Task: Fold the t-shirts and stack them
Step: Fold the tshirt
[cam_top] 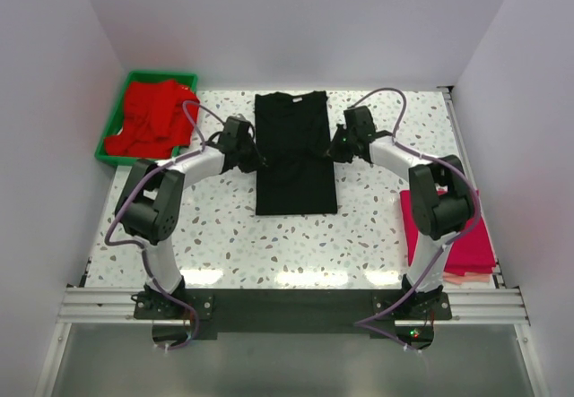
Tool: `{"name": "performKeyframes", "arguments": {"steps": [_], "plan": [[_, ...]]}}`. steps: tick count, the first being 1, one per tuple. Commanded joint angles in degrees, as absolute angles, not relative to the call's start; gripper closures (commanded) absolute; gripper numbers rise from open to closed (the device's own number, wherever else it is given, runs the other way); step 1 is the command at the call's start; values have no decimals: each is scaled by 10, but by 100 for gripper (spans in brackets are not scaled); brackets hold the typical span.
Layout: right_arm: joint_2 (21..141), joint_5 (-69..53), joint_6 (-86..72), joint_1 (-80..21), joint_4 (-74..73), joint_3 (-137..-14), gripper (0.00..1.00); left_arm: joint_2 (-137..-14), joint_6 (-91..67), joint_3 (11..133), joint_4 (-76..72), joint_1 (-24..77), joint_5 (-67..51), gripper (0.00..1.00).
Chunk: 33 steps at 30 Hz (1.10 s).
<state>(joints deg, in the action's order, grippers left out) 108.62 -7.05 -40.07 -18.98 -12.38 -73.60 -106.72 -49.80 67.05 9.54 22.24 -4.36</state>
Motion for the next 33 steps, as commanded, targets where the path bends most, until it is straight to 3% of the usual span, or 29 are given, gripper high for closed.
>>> {"name": "performKeyframes", "arguments": {"steps": [1, 2, 3, 4, 7, 9, 13, 19, 22, 33], "plan": [[1085, -82, -392, -174, -100, -770, 93, -1065, -475, 694, 52, 210, -61, 83], [1083, -86, -391, -171, -103, -772, 88, -1063, -472, 694, 48, 209, -64, 70], [1080, -88, -390, -164, -106, -773, 76, -1055, -470, 694, 47, 203, -61, 63], [1077, -91, -390, -160, -110, -773, 71, -1049, -464, 692, 47, 199, -60, 54], [1056, -82, -376, -152, -126, -775, 55, -1012, -455, 675, 33, 189, -55, 43], [1043, -83, -367, -152, -132, -780, 47, -989, -450, 667, 28, 191, -54, 42], [1029, -85, -358, -174, -128, -770, 46, -972, -445, 656, 38, 214, -52, 50], [1070, -87, -338, -247, -110, -795, 50, -1005, -449, 664, 24, 256, -59, 85], [1111, -96, -336, -266, -108, -828, 55, -1037, -448, 678, 18, 261, -66, 96], [1261, -128, -318, -258, -138, -969, 70, -1169, -422, 800, 54, 226, -61, 100]]}}
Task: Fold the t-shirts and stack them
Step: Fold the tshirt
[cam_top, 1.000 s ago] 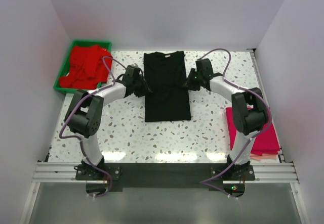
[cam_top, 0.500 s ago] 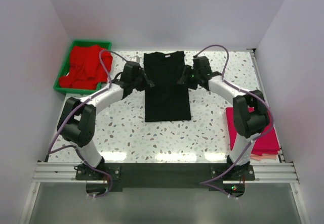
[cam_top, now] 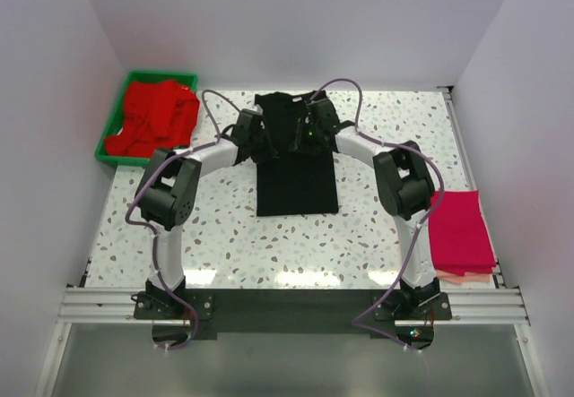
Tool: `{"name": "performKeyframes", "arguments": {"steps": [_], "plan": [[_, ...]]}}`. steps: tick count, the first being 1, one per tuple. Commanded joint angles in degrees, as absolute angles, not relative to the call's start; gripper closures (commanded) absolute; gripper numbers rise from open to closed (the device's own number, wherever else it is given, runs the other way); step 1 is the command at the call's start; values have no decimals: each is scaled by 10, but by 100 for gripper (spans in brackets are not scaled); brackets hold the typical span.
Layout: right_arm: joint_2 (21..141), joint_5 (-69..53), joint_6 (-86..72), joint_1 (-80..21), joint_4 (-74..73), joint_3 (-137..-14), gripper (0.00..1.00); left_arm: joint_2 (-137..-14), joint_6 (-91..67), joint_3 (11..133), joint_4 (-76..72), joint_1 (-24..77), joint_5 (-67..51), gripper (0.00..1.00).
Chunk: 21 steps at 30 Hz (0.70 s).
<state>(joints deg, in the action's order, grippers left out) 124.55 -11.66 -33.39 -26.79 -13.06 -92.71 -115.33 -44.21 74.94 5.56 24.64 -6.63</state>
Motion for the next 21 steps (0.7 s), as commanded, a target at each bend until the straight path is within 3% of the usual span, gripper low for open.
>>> {"name": "performKeyframes", "arguments": {"steps": [1, 21], "plan": [[1267, -134, -320, -253, -136, -974, 71, -1175, -418, 806, 61, 221, -60, 100], [1274, -265, -358, -159, -41, -933, 67, -1222, -408, 827, 60, 192, -74, 100]]}}
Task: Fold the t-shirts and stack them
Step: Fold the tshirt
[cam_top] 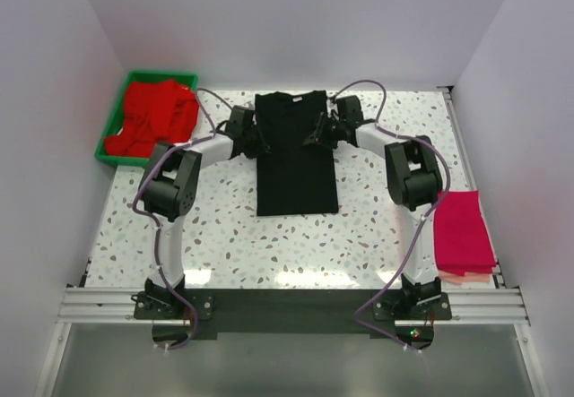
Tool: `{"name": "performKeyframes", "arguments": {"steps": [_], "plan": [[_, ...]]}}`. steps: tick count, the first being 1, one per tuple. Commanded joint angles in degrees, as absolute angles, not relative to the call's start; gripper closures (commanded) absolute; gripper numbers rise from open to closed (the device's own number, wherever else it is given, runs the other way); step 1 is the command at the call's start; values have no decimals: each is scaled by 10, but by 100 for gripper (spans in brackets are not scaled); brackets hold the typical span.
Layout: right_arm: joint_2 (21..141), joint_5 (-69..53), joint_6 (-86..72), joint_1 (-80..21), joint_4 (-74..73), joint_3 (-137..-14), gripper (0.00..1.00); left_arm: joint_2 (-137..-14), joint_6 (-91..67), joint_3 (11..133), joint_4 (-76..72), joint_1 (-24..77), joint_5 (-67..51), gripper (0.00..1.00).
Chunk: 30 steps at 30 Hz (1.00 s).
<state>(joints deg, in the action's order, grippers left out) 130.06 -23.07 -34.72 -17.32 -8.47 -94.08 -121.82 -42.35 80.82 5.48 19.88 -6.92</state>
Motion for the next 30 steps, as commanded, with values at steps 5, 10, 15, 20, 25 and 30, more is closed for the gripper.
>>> {"name": "performKeyframes", "arguments": {"steps": [5, 10, 15, 20, 25, 30], "plan": [[1233, -286, -357, -152, -33, -944, 62, -1190, -390, 840, 50, 184, -86, 100], [1186, -295, -372, -152, -3, -906, 62, -1152, -358, 853, 42, 183, -85, 81], [1159, -312, -386, -161, 38, -844, 64, -1128, -348, 845, 30, 185, -121, 73], [1158, -317, -387, -178, 65, -811, 73, -1134, -355, 818, 9, 201, -170, 82], [1188, -325, -378, -181, 69, -808, 82, -1156, -380, 774, -47, 204, -187, 93], [1236, -302, -345, -178, 30, -816, 86, -1176, -398, 740, -71, 204, -189, 99]]}}
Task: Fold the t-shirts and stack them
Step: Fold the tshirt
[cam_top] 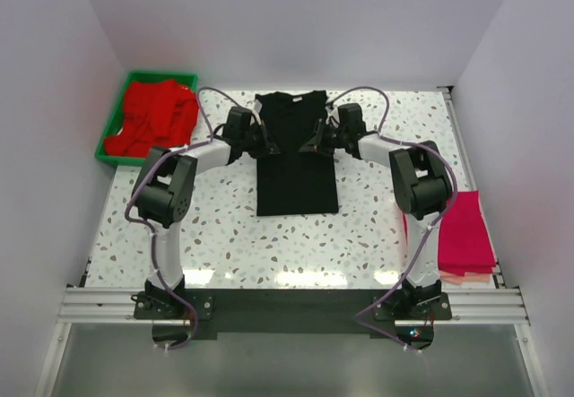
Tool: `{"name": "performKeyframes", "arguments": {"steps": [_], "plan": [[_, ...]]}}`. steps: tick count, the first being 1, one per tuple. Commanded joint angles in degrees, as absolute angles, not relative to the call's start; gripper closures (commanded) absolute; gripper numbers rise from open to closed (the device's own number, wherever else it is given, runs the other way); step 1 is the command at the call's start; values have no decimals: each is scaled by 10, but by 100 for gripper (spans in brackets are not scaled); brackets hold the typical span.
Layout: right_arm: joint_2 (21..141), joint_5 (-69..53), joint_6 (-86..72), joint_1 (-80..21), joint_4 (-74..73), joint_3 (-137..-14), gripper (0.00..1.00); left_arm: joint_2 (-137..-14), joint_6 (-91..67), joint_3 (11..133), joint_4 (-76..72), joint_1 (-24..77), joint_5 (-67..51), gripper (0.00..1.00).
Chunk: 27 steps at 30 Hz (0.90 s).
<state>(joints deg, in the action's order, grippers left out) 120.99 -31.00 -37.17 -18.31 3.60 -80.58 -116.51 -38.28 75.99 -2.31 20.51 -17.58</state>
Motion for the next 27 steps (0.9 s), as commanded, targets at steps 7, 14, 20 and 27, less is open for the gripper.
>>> {"name": "performKeyframes", "arguments": {"steps": [7, 14, 20, 27], "plan": [[1281, -284, -372, -157, 25, -798, 88, -1204, -411, 722, -37, 200, -132, 100], [1279, -299, -410, -149, 24, -769, 87, -1187, -432, 694, -1, 200, -75, 100], [1252, -321, -438, -151, 73, -698, 87, -1142, -454, 619, -20, 200, -53, 100], [1201, -325, -437, -175, 105, -610, 87, -1069, -471, 525, -52, 201, -51, 100]]}}
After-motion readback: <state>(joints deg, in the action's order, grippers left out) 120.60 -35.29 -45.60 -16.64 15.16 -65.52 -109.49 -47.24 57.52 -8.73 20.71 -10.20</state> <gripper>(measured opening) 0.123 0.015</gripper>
